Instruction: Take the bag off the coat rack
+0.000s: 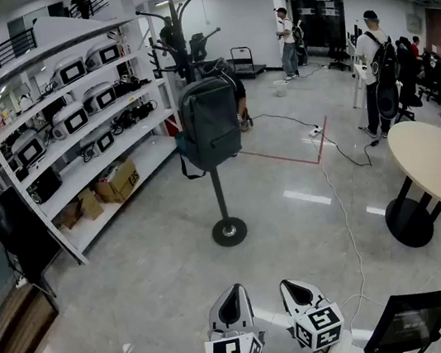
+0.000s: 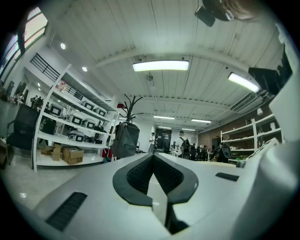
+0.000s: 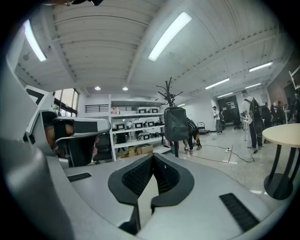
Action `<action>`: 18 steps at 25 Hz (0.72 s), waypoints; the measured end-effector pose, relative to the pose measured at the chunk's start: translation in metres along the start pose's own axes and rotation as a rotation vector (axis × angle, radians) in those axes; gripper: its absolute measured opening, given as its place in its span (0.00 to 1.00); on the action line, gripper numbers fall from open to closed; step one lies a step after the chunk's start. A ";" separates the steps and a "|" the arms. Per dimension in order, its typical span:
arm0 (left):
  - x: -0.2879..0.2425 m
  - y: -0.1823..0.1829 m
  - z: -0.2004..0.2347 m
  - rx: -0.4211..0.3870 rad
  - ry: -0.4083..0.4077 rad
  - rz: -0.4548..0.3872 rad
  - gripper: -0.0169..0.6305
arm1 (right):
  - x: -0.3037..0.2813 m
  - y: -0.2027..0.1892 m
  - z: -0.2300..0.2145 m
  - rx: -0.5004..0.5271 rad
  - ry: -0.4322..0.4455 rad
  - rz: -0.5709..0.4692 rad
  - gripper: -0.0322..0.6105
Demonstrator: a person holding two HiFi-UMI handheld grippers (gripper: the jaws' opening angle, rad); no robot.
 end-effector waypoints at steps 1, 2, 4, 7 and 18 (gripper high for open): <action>-0.001 0.002 0.001 -0.002 -0.005 0.002 0.03 | -0.002 0.002 0.002 0.001 -0.002 0.000 0.07; -0.002 0.004 0.003 -0.004 -0.010 0.003 0.03 | -0.004 0.004 0.004 0.002 -0.004 0.000 0.07; -0.003 0.006 0.007 -0.004 -0.016 0.005 0.03 | -0.009 0.007 0.008 0.007 -0.007 -0.004 0.07; -0.004 0.006 0.015 -0.003 -0.012 0.007 0.03 | -0.018 0.009 0.010 0.014 -0.007 -0.011 0.07; -0.022 0.001 0.037 0.010 0.021 0.015 0.03 | -0.051 0.010 0.004 0.022 -0.004 -0.024 0.07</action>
Point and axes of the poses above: the fingertips, and each gripper's own axes: x backward along the fingers, z to its left, y out of its top, the point moved 4 cm from there along x, backward along the fingers, and after that the axes turned 9 degrees about -z, right-handed, at the moved point
